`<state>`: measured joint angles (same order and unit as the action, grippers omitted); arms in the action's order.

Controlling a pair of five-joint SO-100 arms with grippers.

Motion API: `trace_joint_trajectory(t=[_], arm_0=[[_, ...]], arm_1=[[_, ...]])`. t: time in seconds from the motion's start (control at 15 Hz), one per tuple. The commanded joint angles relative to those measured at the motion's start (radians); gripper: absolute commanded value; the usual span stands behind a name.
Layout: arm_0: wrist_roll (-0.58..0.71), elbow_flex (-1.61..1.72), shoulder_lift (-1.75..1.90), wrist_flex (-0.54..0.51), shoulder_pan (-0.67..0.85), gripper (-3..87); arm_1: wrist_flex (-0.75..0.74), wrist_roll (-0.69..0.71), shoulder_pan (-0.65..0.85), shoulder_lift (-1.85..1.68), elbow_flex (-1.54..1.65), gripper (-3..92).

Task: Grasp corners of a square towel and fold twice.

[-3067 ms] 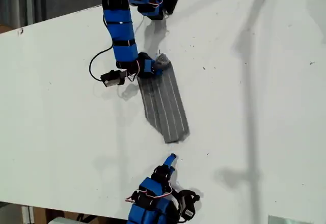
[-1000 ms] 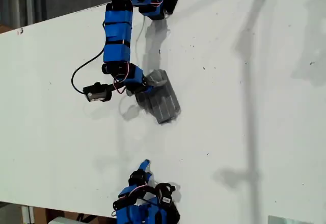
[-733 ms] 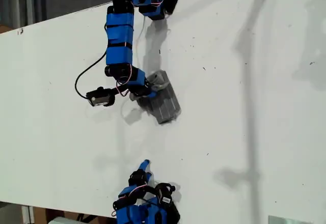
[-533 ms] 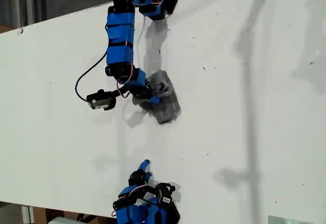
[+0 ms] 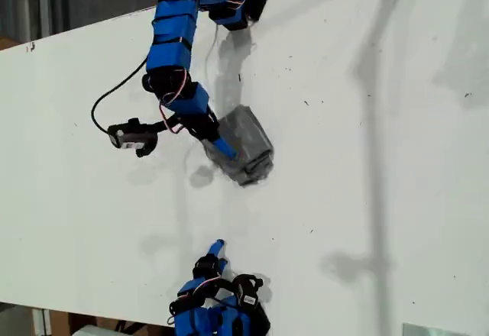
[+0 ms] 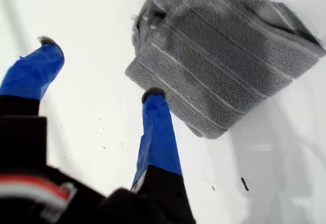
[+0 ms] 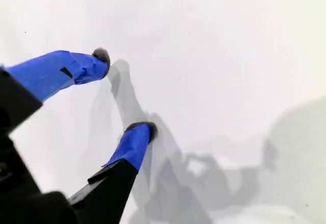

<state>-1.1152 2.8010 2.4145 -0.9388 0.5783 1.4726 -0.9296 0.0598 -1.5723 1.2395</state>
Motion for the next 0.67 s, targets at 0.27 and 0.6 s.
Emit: trace_joint_trajectory(t=[0.27,0.6], arm_0=[[-0.014,0.0,0.017,0.005,0.018,23.0],[-0.031,0.037,0.1,-0.014,0.018,23.0]], arm_1=[[-0.311,-0.341,0.011,-0.565,0.931,35.3],[-0.485,-0.518,-0.08,-1.039,1.408,32.9]])
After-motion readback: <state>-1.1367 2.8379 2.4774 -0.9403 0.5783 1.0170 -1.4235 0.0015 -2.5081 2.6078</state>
